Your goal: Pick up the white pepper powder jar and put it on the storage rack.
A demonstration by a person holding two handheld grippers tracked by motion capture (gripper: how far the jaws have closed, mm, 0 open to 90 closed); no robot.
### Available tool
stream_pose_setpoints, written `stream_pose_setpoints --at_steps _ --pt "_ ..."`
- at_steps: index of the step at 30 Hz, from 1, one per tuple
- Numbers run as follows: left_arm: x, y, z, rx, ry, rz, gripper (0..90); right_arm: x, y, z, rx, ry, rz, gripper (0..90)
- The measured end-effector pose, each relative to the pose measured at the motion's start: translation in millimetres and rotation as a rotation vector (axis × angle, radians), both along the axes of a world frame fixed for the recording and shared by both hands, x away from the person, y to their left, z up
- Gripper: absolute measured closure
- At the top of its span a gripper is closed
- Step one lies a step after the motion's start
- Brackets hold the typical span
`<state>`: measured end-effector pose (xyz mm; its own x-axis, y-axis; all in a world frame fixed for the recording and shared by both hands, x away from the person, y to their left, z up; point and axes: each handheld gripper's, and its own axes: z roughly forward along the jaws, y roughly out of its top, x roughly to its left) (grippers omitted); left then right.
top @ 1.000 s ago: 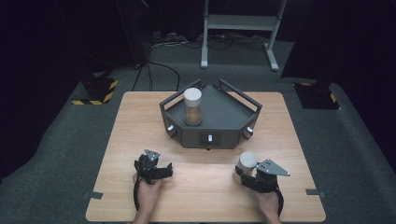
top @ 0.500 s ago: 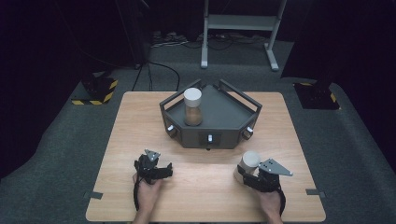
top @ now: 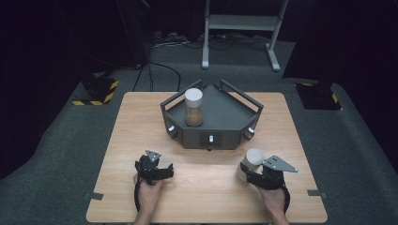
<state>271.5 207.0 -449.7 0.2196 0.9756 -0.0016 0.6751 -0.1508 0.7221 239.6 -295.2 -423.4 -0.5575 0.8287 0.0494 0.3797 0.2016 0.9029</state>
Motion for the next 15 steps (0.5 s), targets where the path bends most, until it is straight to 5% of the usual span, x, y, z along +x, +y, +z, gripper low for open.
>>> stream_pose_setpoints --at_steps 15 --pt "0.0 0.0 0.0 0.0 0.0 0.0 3.9 10.5 -1.7 18.8 -0.012 0.005 0.035 33.7"
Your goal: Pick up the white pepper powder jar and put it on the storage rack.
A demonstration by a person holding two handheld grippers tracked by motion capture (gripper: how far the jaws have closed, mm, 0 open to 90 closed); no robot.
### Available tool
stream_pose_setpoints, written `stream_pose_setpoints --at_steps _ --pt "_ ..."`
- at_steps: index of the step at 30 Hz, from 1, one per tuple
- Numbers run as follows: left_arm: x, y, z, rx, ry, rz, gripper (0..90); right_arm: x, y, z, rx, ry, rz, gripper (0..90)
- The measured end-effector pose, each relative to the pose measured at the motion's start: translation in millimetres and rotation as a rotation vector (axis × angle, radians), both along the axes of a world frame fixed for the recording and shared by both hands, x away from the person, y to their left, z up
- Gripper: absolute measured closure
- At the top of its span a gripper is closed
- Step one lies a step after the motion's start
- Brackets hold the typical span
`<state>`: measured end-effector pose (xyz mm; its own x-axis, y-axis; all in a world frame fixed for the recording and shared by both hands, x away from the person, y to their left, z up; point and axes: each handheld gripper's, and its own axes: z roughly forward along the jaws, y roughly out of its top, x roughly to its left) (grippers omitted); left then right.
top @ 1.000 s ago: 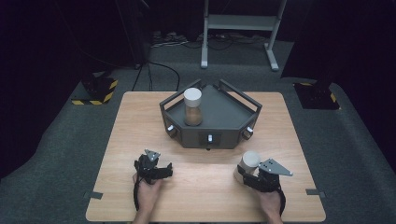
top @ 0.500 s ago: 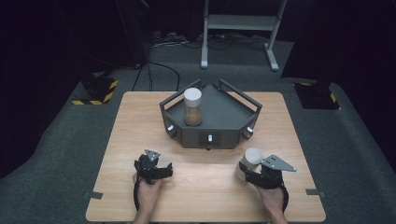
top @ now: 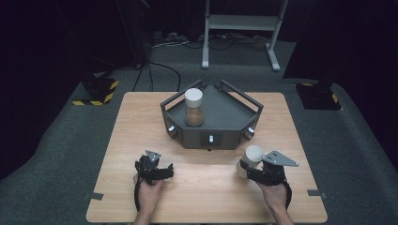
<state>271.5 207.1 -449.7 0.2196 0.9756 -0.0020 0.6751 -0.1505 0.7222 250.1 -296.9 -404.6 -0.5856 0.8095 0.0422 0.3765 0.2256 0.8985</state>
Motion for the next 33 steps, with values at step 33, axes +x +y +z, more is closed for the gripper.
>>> stream_pose_setpoints --at_steps 33 --pt "-0.3 0.0 0.0 0.001 -0.001 -0.001 4.3 50.7 2.9 99.0 0.022 -0.009 0.08 34.0"
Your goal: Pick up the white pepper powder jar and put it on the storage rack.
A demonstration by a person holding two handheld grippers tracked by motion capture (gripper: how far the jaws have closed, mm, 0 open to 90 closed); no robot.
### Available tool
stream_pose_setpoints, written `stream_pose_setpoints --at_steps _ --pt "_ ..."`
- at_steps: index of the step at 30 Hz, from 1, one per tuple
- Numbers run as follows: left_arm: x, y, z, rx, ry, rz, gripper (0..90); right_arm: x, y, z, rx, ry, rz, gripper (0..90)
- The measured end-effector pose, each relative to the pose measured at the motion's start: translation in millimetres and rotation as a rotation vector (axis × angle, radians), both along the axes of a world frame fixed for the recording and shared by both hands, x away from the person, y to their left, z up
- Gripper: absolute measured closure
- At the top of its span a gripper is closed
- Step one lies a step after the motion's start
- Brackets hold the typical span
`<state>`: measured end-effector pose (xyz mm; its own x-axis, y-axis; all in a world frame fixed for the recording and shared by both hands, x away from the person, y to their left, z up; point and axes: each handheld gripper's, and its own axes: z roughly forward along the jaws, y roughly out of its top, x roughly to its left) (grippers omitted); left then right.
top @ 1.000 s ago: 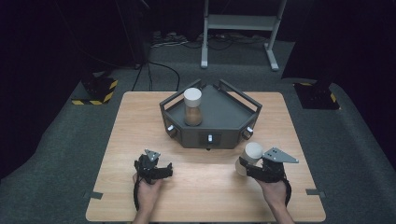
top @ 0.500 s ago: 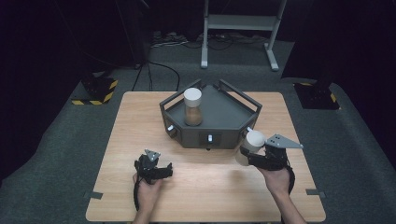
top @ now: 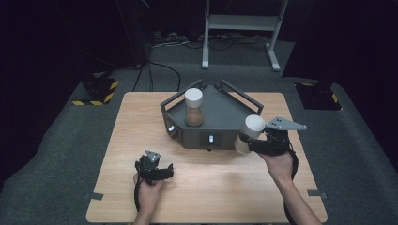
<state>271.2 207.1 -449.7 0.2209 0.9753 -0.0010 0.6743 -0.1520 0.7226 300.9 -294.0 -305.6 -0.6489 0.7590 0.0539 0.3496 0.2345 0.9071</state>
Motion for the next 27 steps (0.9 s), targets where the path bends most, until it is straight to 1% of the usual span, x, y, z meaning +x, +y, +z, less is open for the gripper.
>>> stream_pose_setpoints --at_steps 1,3,7,8,10,11,12,13,15,17,23,27 --pt "0.0 0.0 0.0 0.0 0.0 0.0 4.3 0.0 0.0 0.0 0.0 0.0 0.0 34.0" --pt "0.0 0.0 0.0 0.0 0.0 0.0 4.3 3.5 2.8 9.1 -0.006 -0.006 0.007 34.0" --pt "0.0 0.0 0.0 0.0 0.0 0.0 4.3 9.7 4.9 18.5 -0.002 -0.007 0.019 34.1" --pt "0.0 0.0 0.0 0.0 0.0 0.0 4.3 9.7 4.9 18.5 -0.002 -0.007 0.019 34.1" --pt "0.0 0.1 0.0 0.0 0.0 0.0 4.3 13.3 7.5 26.1 -0.003 -0.014 0.026 34.1" --pt "0.0 0.1 0.0 0.0 0.0 0.0 4.3 13.3 7.5 26.1 -0.003 -0.014 0.026 34.1" --pt "0.0 0.1 0.0 -0.001 0.0 0.0 4.3 16.0 9.7 31.3 -0.004 -0.018 0.031 34.1" --pt "0.0 0.1 0.0 -0.001 0.0 0.0 4.3 16.0 9.7 31.3 -0.004 -0.018 0.031 34.1" --pt "0.0 0.1 0.0 -0.001 0.0 0.0 4.3 20.6 13.9 40.1 -0.013 -0.02 0.038 34.1" --pt "0.0 0.1 0.0 -0.001 0.0 0.0 4.3 23.5 16.3 44.4 -0.018 -0.022 0.041 34.1" --pt "0.0 0.1 0.0 -0.001 0.0 0.0 4.3 30.7 22.5 51.4 -0.027 -0.02 0.041 34.1" --pt "0.0 0.2 0.0 -0.001 0.0 0.0 4.3 40.0 30.6 54.8 -0.037 -0.011 0.034 34.2"
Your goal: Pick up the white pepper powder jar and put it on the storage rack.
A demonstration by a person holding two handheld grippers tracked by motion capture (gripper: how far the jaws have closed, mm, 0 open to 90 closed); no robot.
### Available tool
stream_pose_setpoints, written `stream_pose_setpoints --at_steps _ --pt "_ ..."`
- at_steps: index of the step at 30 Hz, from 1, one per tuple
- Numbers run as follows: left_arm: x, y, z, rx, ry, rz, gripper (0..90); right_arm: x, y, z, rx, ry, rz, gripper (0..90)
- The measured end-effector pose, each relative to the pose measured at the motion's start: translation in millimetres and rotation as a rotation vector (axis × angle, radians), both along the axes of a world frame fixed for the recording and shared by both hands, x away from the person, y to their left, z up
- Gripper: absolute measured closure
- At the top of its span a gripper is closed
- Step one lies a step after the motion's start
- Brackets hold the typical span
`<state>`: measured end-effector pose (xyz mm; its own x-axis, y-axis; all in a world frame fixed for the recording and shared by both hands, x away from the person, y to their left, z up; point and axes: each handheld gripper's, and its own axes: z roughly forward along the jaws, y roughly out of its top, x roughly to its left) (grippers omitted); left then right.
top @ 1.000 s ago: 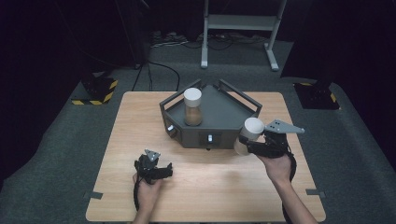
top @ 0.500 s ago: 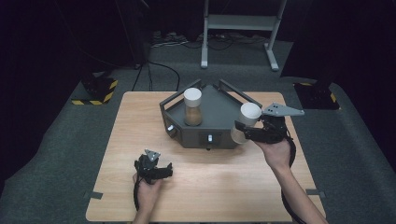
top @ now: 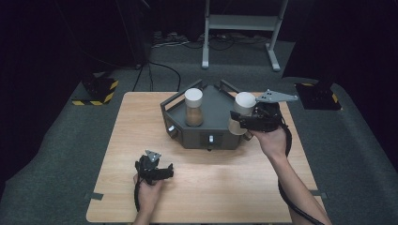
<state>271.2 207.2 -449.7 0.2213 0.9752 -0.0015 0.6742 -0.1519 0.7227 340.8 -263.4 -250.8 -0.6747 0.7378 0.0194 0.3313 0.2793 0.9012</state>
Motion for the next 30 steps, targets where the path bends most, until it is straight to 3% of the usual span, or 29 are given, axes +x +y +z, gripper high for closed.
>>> stream_pose_setpoints --at_steps 18,30 --pt "-0.1 0.3 0.1 -0.001 0.0 -0.002 4.8 26.0 32.8 -4.4 -0.024 0.023 -0.084 34.2" --pt "-0.4 0.3 -0.1 -0.001 -0.002 -0.004 5.2 34.6 41.0 -14.1 -0.026 0.038 -0.12 34.3"
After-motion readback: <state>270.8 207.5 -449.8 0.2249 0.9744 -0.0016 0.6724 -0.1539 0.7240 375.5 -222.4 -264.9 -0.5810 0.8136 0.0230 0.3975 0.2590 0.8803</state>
